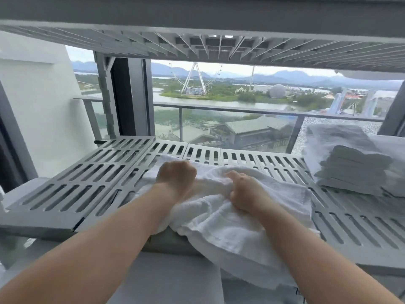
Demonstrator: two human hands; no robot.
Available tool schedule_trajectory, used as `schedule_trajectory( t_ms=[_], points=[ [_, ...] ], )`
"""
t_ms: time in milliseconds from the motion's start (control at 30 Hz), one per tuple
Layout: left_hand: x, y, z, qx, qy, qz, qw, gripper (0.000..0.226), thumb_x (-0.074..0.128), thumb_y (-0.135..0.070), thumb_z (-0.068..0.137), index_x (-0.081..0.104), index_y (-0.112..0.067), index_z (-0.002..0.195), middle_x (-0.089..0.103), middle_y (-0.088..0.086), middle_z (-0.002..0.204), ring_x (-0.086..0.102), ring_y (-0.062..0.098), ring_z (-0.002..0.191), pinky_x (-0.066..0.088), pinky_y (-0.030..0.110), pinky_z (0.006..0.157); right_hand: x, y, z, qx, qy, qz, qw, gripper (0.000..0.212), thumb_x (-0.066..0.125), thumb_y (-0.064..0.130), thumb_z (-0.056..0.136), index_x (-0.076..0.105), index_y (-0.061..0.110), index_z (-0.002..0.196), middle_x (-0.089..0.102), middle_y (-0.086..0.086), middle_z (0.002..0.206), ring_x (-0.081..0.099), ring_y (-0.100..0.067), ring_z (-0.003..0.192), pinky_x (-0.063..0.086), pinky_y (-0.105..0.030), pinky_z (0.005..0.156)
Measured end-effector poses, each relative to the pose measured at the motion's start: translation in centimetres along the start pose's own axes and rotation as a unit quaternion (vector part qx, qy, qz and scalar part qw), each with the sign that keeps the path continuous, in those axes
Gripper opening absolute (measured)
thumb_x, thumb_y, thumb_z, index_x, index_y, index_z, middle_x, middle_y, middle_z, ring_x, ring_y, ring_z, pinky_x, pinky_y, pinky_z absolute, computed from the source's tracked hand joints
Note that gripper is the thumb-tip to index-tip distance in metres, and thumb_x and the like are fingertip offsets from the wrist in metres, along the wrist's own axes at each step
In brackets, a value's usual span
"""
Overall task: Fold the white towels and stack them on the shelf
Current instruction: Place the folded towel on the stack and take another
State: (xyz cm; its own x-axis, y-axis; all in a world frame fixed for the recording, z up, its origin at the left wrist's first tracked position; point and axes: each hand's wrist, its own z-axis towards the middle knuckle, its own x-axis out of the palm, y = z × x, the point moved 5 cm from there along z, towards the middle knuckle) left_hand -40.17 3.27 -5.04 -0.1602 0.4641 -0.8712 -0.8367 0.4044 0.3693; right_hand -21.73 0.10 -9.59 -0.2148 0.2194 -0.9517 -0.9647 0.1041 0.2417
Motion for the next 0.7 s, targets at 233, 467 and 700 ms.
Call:
schedule_trajectory(
  t_ms=[233, 467, 700],
  points=[
    [-0.2, 1.4, 2.6, -0.055, -0.002, -0.115, 0.992, 0.025, 0.052, 0.01, 0.08, 0.06, -0.013, 0.082, 0.066, 0.007, 0.085, 0.065, 0.028, 0.079, 0.05, 0.034, 0.067, -4.3, -1.6, -2.6, 0.15, -0.124, -0.209, 0.959, 0.021, 0.055, 0.015, 0.09, 0.072, 0.016, 0.102, 0.069, -0.004, 0.099, 0.069, -0.026, 0.093, 0.047, -0.031, 0.065],
    [-1.2, 1.4, 5.8, -0.103, 0.002, -0.194, 0.976, 0.02, 0.055, 0.003, 0.085, 0.068, -0.006, 0.096, 0.068, 0.014, 0.094, 0.067, 0.032, 0.087, 0.049, 0.034, 0.068, -6.7, -3.6, -1.2, 0.263, -0.04, -0.16, 0.951, 0.04, 0.064, -0.005, 0.077, 0.067, 0.009, 0.114, 0.071, -0.012, 0.11, 0.067, -0.03, 0.105, 0.056, -0.037, 0.074],
    [-1.1, 0.0, 11.7, -0.116, -0.046, -0.21, 0.97, 0.036, 0.047, 0.0, 0.087, 0.063, -0.002, 0.119, 0.059, 0.023, 0.119, 0.061, 0.039, 0.111, 0.052, 0.04, 0.08, -8.4, -6.4, 4.7, 0.214, -0.092, -0.161, 0.959, 0.042, 0.048, 0.004, 0.091, 0.06, 0.012, 0.131, 0.062, -0.013, 0.129, 0.061, -0.034, 0.118, 0.052, -0.041, 0.079]
  ],
)
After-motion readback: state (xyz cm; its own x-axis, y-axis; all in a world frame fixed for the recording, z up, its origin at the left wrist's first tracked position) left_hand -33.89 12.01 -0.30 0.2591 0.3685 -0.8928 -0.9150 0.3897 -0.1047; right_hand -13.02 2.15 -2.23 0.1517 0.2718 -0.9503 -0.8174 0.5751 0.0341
